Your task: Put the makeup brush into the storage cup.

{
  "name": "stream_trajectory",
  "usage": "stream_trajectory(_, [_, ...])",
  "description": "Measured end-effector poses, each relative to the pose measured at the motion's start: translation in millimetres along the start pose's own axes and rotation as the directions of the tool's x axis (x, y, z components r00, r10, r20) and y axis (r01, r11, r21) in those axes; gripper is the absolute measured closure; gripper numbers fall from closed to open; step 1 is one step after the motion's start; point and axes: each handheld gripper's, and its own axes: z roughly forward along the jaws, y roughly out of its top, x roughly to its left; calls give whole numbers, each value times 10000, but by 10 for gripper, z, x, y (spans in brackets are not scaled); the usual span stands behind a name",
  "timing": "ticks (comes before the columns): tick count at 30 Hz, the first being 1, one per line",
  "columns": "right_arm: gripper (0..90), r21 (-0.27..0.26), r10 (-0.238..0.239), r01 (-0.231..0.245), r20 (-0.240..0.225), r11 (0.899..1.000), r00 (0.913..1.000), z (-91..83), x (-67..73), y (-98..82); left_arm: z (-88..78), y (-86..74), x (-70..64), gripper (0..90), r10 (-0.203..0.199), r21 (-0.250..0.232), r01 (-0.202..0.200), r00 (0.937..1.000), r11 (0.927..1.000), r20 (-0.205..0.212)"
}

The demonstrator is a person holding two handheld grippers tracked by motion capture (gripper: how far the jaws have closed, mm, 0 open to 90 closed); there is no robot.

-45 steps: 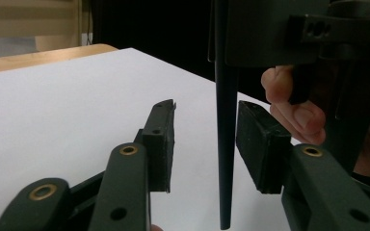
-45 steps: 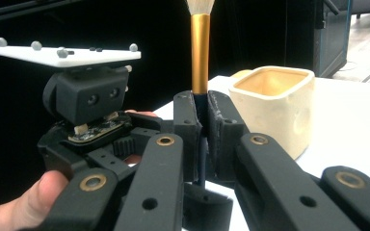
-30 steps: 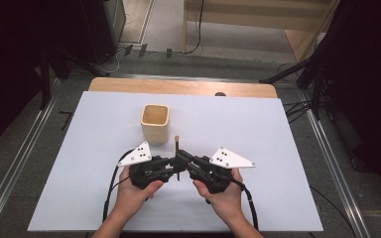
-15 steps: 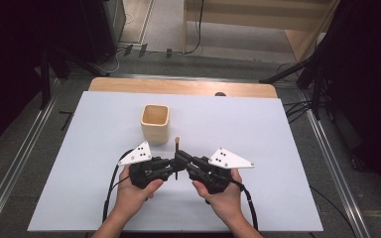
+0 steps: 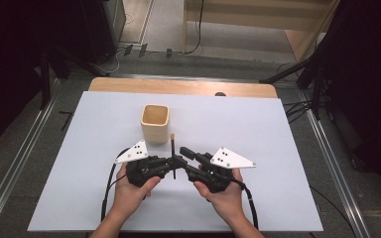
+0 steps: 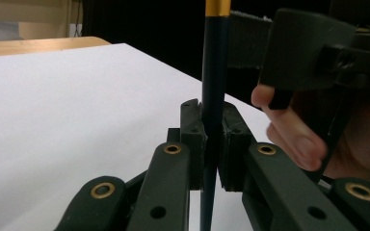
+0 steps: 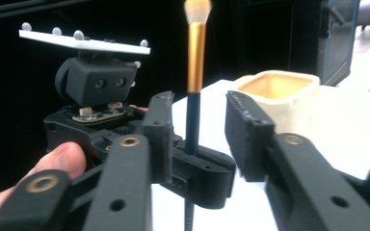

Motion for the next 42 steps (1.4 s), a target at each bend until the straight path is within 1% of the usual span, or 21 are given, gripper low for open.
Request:
stream_trajectory(4, [576,-294,-51,50,-17,9996,10000,-20,-23,7,-26,1,19,842,61,3,-60,9999,10000,-150])
stream_trajectory(6, [534,-647,88,-107,-284,9978,9996,-49,-57,15,-41,4,28,842,70,-10,-70,9998,10000,-180])
stream_trajectory(10, [496,-776,6,-28,-280,9970,9996,-83,-94,29,-71,7,44,842,63,-65,-65,9997,10000,-250])
stream_trajectory(11, [479,-756,21,-46,-327,9971,9995,-97,-111,35,-78,7,47,842,62,-89,-64,9996,9999,-286])
stream_trajectory(13, [373,-607,-197,197,6,9980,9998,-136,-154,51,-92,6,56,842,75,-84,-77,9995,9999,-318])
stream_trajectory(14, [373,-607,-197,197,6,9980,9998,-136,-154,51,-97,5,60,842,67,-91,-70,9994,9999,-348])
stream_trajectory(15, [297,-237,-297,309,463,9992,9985,-160,-175,60,-102,6,62,842,72,-91,-75,9993,9999,-364])
stream_trajectory(16, [262,-168,-276,286,564,9994,9980,-169,-190,60,-106,9,63,842,64,-113,-68,9993,9999,-365])
stream_trajectory(17, [262,-168,-276,286,564,9994,9980,-169,-190,60,-110,14,66,842,77,-123,-81,9993,9999,-379])
stream_trajectory(19, [187,-72,-202,207,585,9998,9981,-190,-219,56,-112,27,71,842,75,-187,-82,9992,9998,-388])
stream_trajectory(20, [138,-9,-279,280,591,9996,9979,-197,-229,51,-113,31,74,842,84,-214,-92,9992,9997,-402])
stream_trajectory(21, [120,82,-531,526,687,9986,9962,-217,-243,40,-115,32,79,842,90,-204,-99,9991,9997,-408])
stream_trajectory(22, [120,82,-531,526,687,9986,9962,-217,-243,40,-117,32,87,842,108,-195,-116,9990,9997,-425])
stream_trajectory(23, [88,87,-634,630,713,9980,9954,-226,-249,36,-120,31,94,842,93,-192,-101,9989,9998,-455])
stream_trajectory(24, [18,215,-766,752,719,9969,9945,-245,-264,30,-125,30,99,842,79,-196,-88,9988,9998,-473])
stream_trajectory(25, [0,237,-823,810,647,9964,9945,-255,-277,29,-131,31,104,842,81,-209,-91,9988,9997,-486])
stream_trajectory(28, [0,250,-905,889,716,9957,9933,-277,-299,27,-154,33,115,842,74,-253,-88,9986,9996,-524])
stream_trajectory(34, [0,299,-869,839,1224,9960,9887,-372,-394,12,-198,40,139,842,13,-339,-34,9981,9994,-623])
stream_trajectory(36, [0,323,-898,862,1362,9958,9866,-417,-431,-5,-212,46,143,842,20,-377,-45,9979,9993,-649])
stream_trajectory(38, [0,442,-1053,992,1664,9941,9804,-481,-486,-35,-223,52,145,842,25,-410,-54,9976,9991,-691])
stream_trajectory(42, [0,462,-1020,949,1875,9944,9770,-552,-548,-61,-249,65,162,842,42,-475,-79,9970,9988,-773])
